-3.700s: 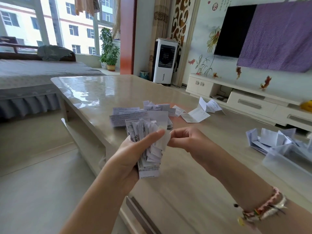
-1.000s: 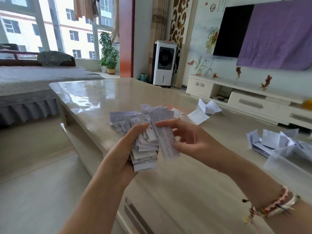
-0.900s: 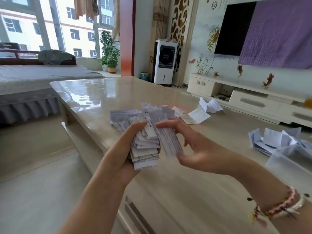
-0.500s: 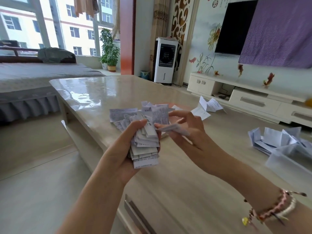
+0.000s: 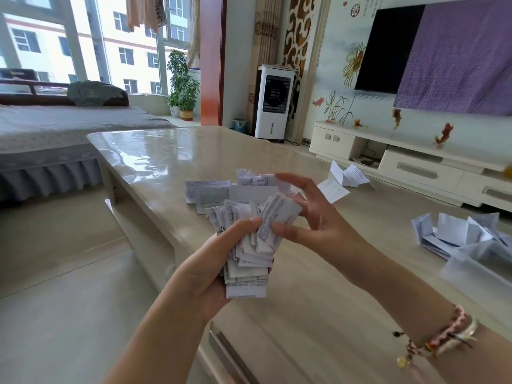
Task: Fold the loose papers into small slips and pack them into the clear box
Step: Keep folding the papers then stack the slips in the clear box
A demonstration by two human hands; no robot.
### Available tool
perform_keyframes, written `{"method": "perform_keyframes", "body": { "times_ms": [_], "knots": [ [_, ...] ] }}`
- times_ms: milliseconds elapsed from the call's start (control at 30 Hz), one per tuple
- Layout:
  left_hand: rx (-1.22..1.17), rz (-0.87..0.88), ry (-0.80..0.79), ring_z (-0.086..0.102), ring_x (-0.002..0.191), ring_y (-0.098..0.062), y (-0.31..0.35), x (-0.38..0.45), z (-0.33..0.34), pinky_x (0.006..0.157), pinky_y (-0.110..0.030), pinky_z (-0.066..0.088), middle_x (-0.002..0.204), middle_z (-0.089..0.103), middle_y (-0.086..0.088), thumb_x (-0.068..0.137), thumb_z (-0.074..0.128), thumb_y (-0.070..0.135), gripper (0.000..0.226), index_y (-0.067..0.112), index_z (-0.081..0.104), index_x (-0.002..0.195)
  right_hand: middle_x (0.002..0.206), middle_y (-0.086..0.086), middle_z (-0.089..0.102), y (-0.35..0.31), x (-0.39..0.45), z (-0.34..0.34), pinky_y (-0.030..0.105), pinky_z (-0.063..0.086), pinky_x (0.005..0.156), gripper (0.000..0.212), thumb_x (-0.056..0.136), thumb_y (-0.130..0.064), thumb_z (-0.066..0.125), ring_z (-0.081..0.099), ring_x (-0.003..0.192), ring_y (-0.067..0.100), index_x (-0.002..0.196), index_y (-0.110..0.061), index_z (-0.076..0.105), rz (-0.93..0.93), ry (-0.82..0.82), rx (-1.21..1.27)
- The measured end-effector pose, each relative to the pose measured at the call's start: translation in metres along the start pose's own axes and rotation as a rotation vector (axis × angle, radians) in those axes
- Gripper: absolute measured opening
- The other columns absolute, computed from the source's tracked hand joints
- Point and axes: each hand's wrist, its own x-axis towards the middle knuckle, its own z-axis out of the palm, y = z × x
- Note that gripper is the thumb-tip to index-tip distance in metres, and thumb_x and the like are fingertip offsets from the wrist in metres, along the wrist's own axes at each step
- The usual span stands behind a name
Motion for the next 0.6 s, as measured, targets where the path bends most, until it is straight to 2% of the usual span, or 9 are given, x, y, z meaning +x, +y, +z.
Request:
{"method": "perform_keyframes", "body": {
  "times_ms": [33,100,167,200,300,400,467,600],
  "knots": [
    [-0.011,0.007,-0.021,0.059,0.077,-0.022,0.001,-0.001,-0.002,0.077,-0.035,0.051,0.095,0.067,-0.013,0.081,0.072,0.027,0.03,0.015,0.074,0.109,0.124,-0.003,0.058,-0.002,0.003,0.001,0.021,0.052,0.083,0.051,0.084,-0.007,0.07,0.06,0.106,0.002,0.127,-0.025,0.051,-0.007,-0.02,-0.029],
    [-0.029,0.019,-0.064,0.061,0.076,-0.02,0.002,-0.003,-0.005,0.072,-0.033,0.054,0.097,0.068,-0.013,0.081,0.072,0.025,0.031,0.016,0.073,0.111,0.108,-0.013,0.063,-0.006,0.01,0.004,0.018,0.047,0.078,0.032,0.085,-0.014,0.07,0.056,0.093,-0.006,0.114,-0.025,0.061,-0.072,0.013,-0.184],
    [-0.045,0.028,-0.065,0.062,0.075,-0.021,0.003,-0.003,-0.006,0.071,-0.033,0.054,0.099,0.068,-0.013,0.084,0.069,0.024,0.025,0.016,0.074,0.108,0.1,-0.02,0.06,-0.005,0.015,0.01,0.027,0.047,0.081,0.023,0.083,-0.025,0.071,0.051,0.089,-0.004,0.104,-0.033,0.067,-0.1,0.06,-0.254],
    [-0.066,0.021,-0.046,0.062,0.075,-0.023,0.004,-0.004,-0.008,0.072,-0.034,0.054,0.099,0.067,-0.015,0.083,0.068,0.024,0.027,0.014,0.074,0.107,0.101,-0.021,0.059,-0.004,0.018,0.014,0.027,0.045,0.081,0.023,0.082,-0.027,0.072,0.05,0.089,-0.004,0.102,-0.037,0.067,-0.115,0.074,-0.255],
    [-0.134,0.017,-0.012,0.061,0.074,-0.027,0.006,-0.006,-0.013,0.073,-0.038,0.054,0.094,0.065,-0.018,0.077,0.075,0.025,0.034,0.008,0.073,0.107,0.103,-0.025,0.057,0.0,0.024,0.026,0.015,0.038,0.078,0.025,0.081,-0.032,0.073,0.049,0.09,-0.004,0.102,-0.041,0.064,-0.148,0.093,-0.256],
    [-0.121,0.021,0.043,0.062,0.071,-0.026,0.01,-0.008,-0.019,0.071,-0.035,0.055,0.09,0.067,-0.019,0.072,0.078,0.025,0.028,0.006,0.075,0.094,0.111,-0.013,0.056,0.002,0.029,0.038,0.014,0.037,0.079,0.033,0.08,-0.039,0.073,0.051,0.1,0.003,0.108,-0.035,0.056,-0.17,0.1,-0.325],
    [-0.13,0.039,0.062,0.066,0.069,-0.024,0.012,-0.009,-0.024,0.067,-0.033,0.057,0.088,0.069,-0.017,0.074,0.073,0.019,0.02,0.006,0.077,0.089,0.109,-0.013,0.055,-0.001,0.034,0.042,0.014,0.038,0.079,0.032,0.08,-0.036,0.073,0.049,0.099,0.002,0.104,-0.036,0.052,-0.165,0.092,-0.357],
    [-0.181,0.063,0.173,0.07,0.081,-0.024,0.02,-0.01,-0.041,0.074,-0.033,0.058,0.092,0.072,-0.015,0.071,0.068,0.015,0.018,0.006,0.079,0.082,0.111,-0.01,0.059,0.0,0.057,0.04,0.019,0.039,0.079,0.022,0.087,-0.018,0.067,0.047,0.095,0.004,0.101,-0.033,0.058,-0.052,0.135,-0.3]
  ]
}}
